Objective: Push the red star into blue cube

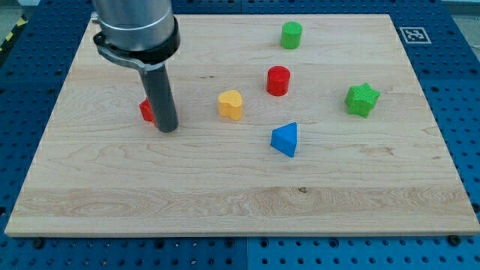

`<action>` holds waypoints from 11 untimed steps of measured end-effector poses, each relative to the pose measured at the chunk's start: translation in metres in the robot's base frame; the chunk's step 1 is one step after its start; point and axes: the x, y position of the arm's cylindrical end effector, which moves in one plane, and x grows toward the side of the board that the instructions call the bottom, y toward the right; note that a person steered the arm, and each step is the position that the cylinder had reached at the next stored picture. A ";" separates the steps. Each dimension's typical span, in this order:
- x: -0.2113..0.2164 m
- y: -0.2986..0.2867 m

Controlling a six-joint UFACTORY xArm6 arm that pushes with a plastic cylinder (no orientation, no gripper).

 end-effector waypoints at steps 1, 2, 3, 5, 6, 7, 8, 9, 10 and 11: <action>-0.015 -0.027; -0.029 -0.049; -0.049 -0.061; -0.070 -0.048; -0.052 -0.023; -0.052 -0.018; -0.073 -0.022; -0.105 -0.031; -0.131 -0.033; -0.156 -0.034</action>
